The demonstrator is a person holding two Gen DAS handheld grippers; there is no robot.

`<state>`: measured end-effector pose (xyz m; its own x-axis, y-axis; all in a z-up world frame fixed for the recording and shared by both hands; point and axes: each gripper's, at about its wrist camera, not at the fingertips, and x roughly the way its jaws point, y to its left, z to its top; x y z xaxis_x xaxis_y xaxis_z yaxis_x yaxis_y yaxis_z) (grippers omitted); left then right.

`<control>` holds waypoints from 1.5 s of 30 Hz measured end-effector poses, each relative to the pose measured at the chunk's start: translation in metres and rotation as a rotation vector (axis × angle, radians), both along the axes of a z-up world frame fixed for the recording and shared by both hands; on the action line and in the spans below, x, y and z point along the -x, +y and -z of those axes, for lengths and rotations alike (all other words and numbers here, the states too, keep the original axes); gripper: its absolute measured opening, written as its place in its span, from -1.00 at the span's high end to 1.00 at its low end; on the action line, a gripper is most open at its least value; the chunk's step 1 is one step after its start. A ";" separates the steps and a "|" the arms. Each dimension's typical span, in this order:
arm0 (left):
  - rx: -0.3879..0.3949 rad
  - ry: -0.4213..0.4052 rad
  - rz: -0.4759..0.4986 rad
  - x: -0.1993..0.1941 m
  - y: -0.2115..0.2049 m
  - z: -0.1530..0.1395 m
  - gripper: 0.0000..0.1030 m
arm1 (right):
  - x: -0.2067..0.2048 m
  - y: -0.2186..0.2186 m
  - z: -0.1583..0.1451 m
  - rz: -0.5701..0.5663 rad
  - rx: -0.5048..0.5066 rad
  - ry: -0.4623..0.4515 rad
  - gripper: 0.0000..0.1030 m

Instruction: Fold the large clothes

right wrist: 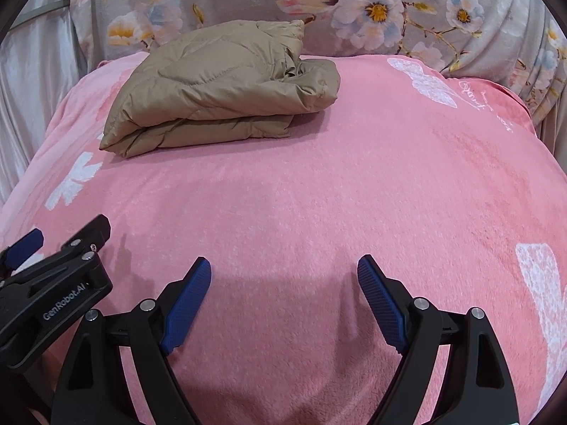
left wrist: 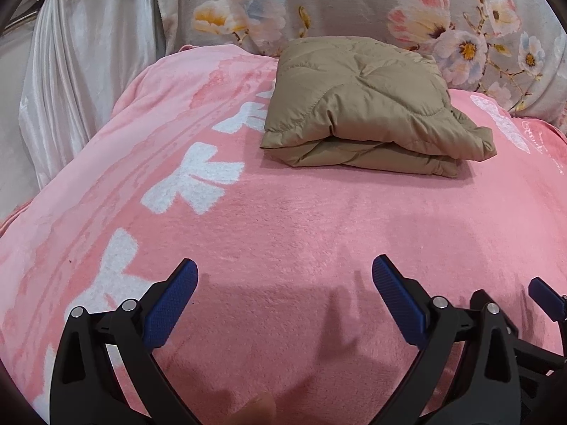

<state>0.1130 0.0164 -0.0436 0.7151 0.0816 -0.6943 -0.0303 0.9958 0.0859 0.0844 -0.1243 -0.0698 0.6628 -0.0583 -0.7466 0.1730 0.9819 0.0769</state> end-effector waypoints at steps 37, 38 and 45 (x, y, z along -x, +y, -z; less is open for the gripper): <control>-0.044 -0.008 0.011 0.001 -0.005 -0.001 -0.87 | 0.005 -0.007 -0.004 0.019 0.014 -0.022 -0.61; -0.044 -0.009 0.010 0.001 -0.006 -0.002 -0.87 | 0.005 -0.006 -0.004 0.020 0.014 -0.023 -0.61; -0.045 -0.012 0.008 0.002 -0.006 -0.004 -0.86 | 0.005 -0.007 -0.004 0.021 0.015 -0.024 -0.61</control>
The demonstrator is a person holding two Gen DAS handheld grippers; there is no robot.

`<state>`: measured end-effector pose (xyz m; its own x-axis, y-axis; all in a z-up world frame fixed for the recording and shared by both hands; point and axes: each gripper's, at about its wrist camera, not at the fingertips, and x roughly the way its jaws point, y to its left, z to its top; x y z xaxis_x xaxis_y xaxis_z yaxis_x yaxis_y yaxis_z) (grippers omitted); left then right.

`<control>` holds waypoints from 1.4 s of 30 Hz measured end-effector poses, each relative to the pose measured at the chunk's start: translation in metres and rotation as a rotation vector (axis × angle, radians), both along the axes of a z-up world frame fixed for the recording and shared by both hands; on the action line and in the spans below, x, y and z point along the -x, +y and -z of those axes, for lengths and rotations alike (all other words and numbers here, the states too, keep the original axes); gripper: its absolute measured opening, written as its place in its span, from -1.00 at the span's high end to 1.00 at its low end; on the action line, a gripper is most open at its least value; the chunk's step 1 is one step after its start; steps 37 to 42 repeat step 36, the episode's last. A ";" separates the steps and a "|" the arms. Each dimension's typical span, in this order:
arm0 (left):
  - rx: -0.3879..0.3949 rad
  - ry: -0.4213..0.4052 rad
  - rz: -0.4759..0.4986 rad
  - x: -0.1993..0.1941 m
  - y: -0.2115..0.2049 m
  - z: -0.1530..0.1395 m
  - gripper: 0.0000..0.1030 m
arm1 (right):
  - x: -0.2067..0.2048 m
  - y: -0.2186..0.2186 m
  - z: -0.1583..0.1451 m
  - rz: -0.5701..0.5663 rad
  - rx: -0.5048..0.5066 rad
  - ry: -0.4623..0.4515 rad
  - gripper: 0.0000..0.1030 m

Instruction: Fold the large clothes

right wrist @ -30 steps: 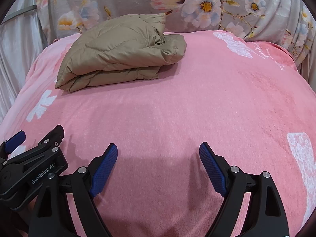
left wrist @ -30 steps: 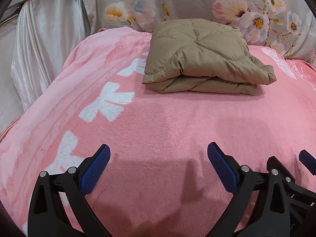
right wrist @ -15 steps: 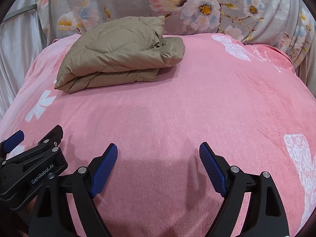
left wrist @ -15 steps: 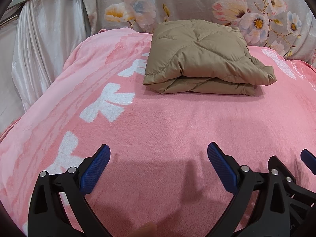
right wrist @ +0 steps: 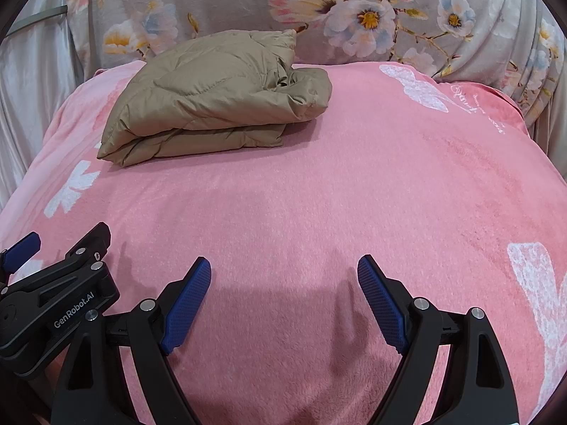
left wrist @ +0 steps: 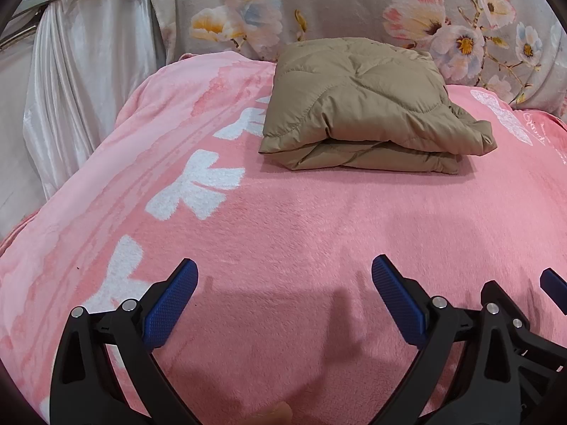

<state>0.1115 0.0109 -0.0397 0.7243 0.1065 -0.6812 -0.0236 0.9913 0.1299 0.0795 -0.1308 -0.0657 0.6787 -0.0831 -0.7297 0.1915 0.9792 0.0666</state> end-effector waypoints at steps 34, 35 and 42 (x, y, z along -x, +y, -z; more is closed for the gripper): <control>0.006 -0.016 0.001 0.002 0.000 -0.005 -0.75 | 0.000 0.005 -0.002 0.008 0.030 -0.004 -0.61; 0.006 -0.017 0.001 0.003 -0.001 -0.005 -0.75 | 0.000 0.006 -0.003 0.008 0.031 -0.005 -0.61; 0.005 -0.018 0.000 0.001 0.000 -0.006 -0.75 | 0.000 0.005 -0.003 0.008 0.032 -0.005 -0.61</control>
